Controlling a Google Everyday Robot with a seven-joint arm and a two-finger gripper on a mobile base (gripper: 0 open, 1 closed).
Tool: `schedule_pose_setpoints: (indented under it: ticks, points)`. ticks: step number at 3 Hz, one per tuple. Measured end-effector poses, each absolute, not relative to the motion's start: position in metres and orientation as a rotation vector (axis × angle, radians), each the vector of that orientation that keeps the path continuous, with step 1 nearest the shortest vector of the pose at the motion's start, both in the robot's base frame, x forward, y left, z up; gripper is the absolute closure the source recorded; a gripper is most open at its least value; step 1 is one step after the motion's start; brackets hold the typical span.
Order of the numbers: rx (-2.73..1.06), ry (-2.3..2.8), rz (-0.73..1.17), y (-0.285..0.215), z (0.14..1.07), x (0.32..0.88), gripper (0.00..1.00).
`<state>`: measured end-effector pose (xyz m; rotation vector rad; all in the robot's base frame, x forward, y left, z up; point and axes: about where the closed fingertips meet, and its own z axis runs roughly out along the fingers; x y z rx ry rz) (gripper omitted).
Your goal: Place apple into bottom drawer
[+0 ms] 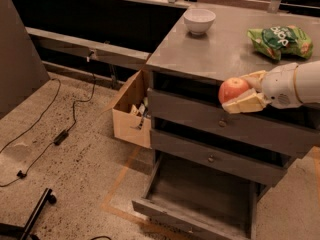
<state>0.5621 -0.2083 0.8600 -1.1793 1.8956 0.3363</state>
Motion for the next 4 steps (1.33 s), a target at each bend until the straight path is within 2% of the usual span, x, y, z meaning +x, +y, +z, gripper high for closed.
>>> schedule_pose_setpoints:
  ticks: [2, 4]
  points:
    - [-1.224, 1.897, 0.461, -0.197, 0.731, 0.522, 1.00]
    - [-1.369, 1.820, 0.274, -0.173, 0.596, 0.516, 1.00]
